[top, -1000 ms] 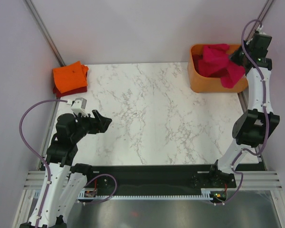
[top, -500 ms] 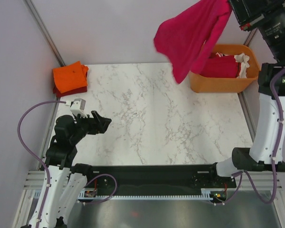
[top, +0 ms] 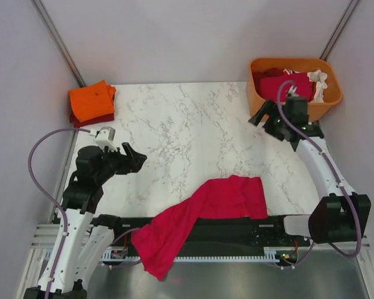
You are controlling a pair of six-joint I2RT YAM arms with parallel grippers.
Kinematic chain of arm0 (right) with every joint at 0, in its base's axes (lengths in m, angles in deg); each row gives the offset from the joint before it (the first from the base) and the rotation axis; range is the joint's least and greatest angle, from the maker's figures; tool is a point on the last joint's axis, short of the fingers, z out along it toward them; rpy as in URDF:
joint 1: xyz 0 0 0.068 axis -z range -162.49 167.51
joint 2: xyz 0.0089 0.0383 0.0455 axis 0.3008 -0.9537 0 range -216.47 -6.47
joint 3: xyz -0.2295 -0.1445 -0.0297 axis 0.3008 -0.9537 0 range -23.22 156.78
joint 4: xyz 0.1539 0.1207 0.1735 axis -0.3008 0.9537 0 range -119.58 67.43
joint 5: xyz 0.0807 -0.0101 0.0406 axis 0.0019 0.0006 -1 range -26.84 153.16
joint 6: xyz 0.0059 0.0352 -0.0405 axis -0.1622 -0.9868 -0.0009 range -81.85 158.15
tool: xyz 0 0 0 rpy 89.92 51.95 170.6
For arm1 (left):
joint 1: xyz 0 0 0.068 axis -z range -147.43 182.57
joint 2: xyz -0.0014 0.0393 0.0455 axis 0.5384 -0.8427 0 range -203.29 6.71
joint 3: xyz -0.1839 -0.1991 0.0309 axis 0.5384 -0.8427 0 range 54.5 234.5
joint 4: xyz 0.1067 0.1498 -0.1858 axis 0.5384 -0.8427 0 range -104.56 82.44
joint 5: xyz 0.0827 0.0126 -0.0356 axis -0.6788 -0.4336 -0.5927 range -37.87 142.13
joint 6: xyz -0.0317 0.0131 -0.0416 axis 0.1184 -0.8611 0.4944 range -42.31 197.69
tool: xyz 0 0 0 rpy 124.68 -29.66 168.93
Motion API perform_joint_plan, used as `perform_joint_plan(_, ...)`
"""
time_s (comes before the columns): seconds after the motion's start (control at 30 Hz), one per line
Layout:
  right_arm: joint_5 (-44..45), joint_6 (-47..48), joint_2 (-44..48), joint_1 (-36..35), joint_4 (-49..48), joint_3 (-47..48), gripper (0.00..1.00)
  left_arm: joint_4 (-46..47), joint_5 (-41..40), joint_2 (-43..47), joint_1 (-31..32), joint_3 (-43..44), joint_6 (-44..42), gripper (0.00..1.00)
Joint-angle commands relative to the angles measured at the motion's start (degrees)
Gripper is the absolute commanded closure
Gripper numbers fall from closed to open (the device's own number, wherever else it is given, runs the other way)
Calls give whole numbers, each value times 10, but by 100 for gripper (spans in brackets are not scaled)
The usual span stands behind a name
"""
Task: Fold and stack the t-shirts
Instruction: Move the tshirt to the center of the board, then flatten the tshirt out
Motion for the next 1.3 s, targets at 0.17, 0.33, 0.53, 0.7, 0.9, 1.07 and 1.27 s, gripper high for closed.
perform_joint_plan(0.17,157,19,64,-288,92,-90,2,-32,48,-64,23,43,-8,30)
perform_joint_plan(0.33,251,-86,101,-468,134,-176,2,-83,11,-58,144,33,70,30)
perform_joint_plan(0.53,365,-194,250,-479,197,-274,2,-90,-153,-105,399,1,201,32)
perform_joint_plan(0.7,376,-224,324,-405,246,-299,5,-76,-254,-186,541,7,284,36)
perform_joint_plan(0.9,376,-221,304,-340,288,-284,17,-66,-262,-155,549,26,266,36)
perform_joint_plan(1.07,305,-295,308,-326,266,-352,17,-110,-299,-112,548,46,255,31)
perform_joint_plan(1.27,245,-340,321,-325,223,-439,19,-166,-336,-107,541,50,286,27)
